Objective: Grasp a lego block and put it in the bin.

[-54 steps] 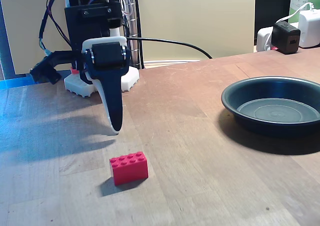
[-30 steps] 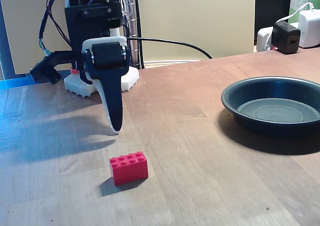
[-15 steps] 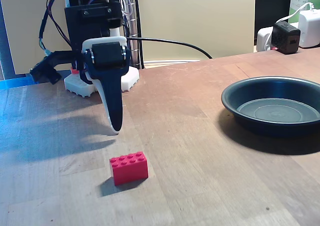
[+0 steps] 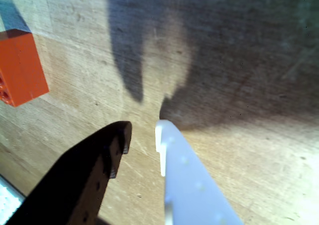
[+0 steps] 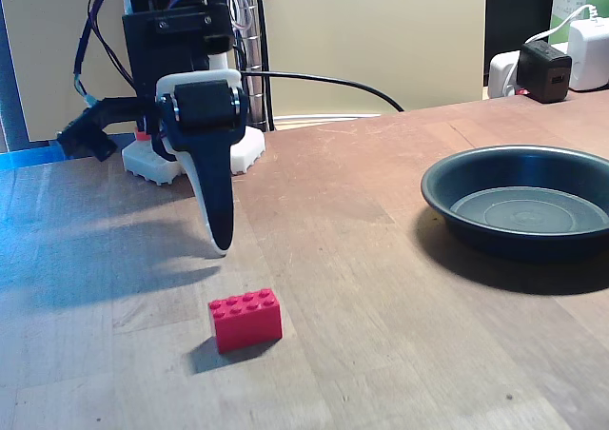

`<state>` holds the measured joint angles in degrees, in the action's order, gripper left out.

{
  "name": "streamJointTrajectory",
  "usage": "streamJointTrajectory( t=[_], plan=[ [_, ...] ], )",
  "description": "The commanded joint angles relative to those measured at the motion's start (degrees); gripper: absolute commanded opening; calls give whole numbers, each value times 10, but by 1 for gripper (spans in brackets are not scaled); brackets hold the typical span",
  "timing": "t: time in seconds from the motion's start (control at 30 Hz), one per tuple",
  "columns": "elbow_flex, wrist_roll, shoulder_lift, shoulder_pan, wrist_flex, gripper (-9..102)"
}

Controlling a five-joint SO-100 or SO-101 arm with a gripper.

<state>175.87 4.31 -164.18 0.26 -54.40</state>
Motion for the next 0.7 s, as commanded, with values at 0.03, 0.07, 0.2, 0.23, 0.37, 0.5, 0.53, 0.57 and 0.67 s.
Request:
streamJointTrajectory(
  t=[0.03,0.07,0.2,0.23,0.37,0.5,0.53,0.57,0.67],
  plan=[
    [-11,2,0,-2,-1,1],
    [-11,2,0,-2,3,1],
    [-28,2,0,-1,-2,1],
    [-33,3,0,0,-4,1],
    [-39,1,1,-2,-3,1],
    [-64,1,9,-2,-9,1],
    [-79,4,10,-1,-25,1],
    [-98,4,10,-1,-47,1],
    [-169,4,11,-1,-125,1]
  ],
)
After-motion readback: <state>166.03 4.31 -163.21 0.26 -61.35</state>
